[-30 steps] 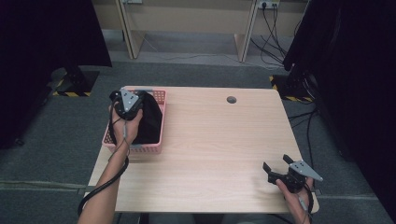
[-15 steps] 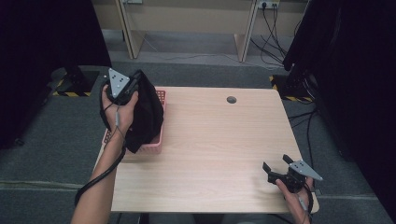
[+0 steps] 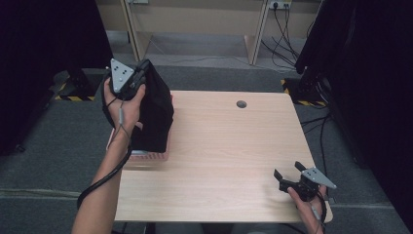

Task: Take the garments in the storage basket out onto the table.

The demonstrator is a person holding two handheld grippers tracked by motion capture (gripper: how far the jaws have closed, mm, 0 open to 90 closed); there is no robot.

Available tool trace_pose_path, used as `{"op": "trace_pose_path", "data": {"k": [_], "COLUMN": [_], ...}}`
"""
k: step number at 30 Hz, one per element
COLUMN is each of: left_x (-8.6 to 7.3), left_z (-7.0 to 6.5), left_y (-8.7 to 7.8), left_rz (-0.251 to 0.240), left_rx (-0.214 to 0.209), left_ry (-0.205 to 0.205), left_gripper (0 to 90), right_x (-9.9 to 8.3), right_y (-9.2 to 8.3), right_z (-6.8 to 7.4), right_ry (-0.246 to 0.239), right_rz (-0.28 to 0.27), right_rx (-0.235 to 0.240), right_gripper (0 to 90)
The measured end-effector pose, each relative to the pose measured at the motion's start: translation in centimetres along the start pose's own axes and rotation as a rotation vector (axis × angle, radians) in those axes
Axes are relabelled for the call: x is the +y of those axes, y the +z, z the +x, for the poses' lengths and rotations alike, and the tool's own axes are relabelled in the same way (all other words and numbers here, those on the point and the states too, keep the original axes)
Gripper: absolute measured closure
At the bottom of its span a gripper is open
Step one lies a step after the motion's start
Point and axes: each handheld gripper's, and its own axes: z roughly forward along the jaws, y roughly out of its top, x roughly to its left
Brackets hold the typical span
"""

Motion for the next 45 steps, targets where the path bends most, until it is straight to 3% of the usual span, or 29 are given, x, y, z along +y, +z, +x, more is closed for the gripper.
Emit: {"op": "trace_pose_path", "data": {"k": [1, 3, 6, 18, 31, 38, 45], "left_x": [1.0, 1.0, 2.2, 3.0, 5.3, 6.5, 7.6], "left_z": [0.1, 0.1, -0.3, -0.4, -0.9, -1.2, -1.8], "left_y": [-0.1, -0.1, 0.1, 0.3, 0.2, 0.2, 0.5], "left_rz": [-0.020, -0.020, -0.020, -0.023, -0.048, -0.060, -0.073], "left_rx": [-0.003, -0.003, -0.012, -0.020, -0.042, -0.052, -0.064], "left_ry": [-0.004, -0.004, 0.035, 0.068, 0.115, 0.124, 0.130], "left_gripper": [86.5, 86.7, 87.9, 88.5, 88.6, 88.6, 88.6], "right_x": [0.0, 0.0, 0.0, 0.0, 0.2, 3.5, 7.9], "right_y": [0.0, 0.0, 0.0, 0.0, 0.3, 0.8, 2.2], "right_z": [0.0, 0.0, 0.0, 0.0, 0.3, 2.3, 6.1], "right_ry": [0.000, -0.001, -0.001, 0.001, -0.002, -0.020, -0.062], "right_rz": [0.000, 0.000, 0.000, -0.001, 0.006, -0.054, -0.120], "right_rx": [0.000, 0.000, 0.000, 0.002, 0.007, 0.077, 0.189], "right_gripper": [4.5, 4.5, 4.5, 4.4, 4.2, 4.2, 4.2]}}
